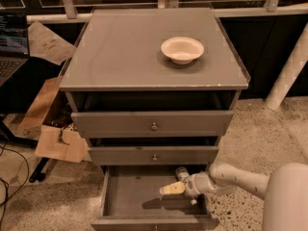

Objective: Pick blue plastic bottle from bottom drawer and place on counter

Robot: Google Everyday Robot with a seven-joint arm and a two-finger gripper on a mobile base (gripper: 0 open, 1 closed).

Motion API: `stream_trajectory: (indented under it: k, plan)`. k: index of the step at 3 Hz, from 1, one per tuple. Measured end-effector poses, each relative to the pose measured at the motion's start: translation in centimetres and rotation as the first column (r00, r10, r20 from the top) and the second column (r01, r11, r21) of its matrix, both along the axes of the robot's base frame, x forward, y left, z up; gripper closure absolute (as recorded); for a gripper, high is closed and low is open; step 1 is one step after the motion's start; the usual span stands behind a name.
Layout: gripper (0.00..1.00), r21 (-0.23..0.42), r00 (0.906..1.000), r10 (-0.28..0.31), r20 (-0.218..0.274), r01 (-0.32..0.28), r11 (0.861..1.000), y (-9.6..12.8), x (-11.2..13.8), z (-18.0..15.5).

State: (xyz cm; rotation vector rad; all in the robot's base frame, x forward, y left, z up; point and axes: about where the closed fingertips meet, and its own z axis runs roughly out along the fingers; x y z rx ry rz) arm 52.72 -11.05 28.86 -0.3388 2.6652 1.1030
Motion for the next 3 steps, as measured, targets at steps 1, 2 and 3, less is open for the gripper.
stream_trajectory:
  k: [1,2,3]
  plan:
    - [0.0,-0.032,0.9992,-0.038,0.015,0.038,0.999,0.0,1.1,-1.1]
    - [0.0,-0.13,0.9918,-0.103,0.076,0.112,0.985,-0.7,4.0,-3.3]
    - [0.0,-0.244,0.971,-0.182,0.156,0.216,0.946,-3.3,7.4,-5.3]
